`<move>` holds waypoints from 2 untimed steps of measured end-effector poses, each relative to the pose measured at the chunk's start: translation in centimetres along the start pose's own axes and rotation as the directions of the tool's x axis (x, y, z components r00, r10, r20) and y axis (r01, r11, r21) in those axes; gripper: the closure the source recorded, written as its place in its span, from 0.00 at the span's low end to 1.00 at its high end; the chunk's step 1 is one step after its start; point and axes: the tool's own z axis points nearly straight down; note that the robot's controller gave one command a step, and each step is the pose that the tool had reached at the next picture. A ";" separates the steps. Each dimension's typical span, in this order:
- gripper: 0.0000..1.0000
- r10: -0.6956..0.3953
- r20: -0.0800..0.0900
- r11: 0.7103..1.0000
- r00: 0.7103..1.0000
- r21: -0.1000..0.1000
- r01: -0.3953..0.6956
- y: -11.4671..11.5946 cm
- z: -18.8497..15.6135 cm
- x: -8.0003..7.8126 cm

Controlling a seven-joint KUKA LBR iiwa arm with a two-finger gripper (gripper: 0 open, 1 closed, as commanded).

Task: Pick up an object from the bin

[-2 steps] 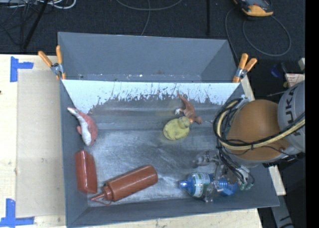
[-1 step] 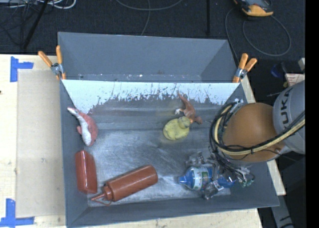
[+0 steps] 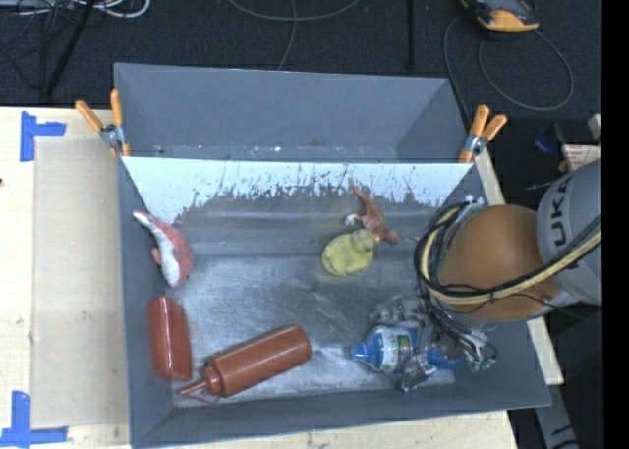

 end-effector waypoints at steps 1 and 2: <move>1.00 0.000 0.000 1.000 1.000 0.000 0.000 0.0 0.0 0.0; 1.00 0.000 -0.003 1.000 1.000 -0.001 0.000 0.0 -0.3 0.0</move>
Offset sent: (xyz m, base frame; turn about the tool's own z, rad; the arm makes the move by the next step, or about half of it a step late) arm -0.0001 -0.0001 0.0335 0.0001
